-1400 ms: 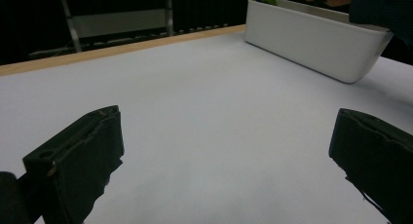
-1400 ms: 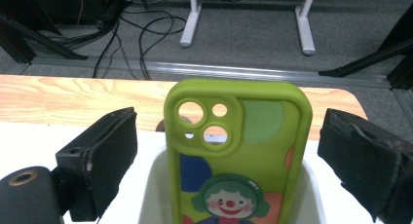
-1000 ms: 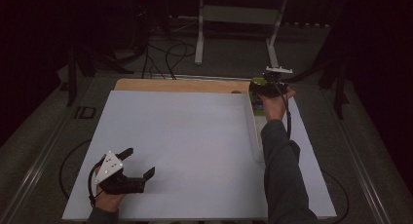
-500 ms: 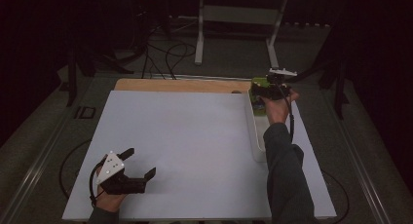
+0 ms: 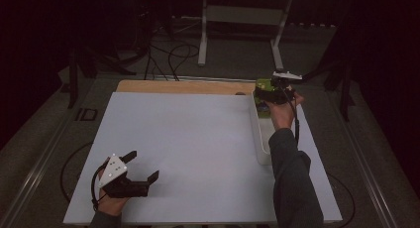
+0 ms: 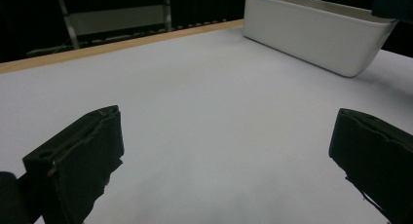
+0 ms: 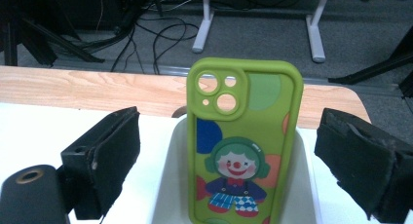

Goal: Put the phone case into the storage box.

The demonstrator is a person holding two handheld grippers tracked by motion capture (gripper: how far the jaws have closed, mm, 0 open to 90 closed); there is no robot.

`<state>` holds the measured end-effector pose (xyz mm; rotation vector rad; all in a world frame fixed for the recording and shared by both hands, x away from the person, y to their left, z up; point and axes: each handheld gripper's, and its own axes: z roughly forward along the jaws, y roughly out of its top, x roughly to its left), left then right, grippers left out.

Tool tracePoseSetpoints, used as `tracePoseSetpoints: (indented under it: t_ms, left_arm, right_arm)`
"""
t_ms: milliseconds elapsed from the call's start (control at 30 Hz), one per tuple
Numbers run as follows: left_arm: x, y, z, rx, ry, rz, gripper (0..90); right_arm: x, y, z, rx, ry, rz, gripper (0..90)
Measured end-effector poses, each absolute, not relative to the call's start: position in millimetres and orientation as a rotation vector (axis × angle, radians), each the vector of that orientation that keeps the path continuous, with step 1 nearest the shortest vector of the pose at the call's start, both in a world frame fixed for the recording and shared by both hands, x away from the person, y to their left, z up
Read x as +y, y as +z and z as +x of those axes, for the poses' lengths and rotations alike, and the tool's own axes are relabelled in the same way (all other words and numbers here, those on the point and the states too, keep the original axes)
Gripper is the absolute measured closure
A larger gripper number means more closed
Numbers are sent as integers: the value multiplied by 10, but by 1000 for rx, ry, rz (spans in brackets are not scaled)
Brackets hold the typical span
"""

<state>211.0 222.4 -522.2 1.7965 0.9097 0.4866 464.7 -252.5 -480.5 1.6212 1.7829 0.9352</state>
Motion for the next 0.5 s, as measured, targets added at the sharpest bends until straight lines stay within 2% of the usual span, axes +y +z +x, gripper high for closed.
tracePoseSetpoints:
  t_ms: [500]
  left_arm:
    - [2213, -5230, 2116, 908, 484, 1804, 0]
  right_arm:
    - [-2490, -4861, 4498, 1830, 962, 1587, 100]
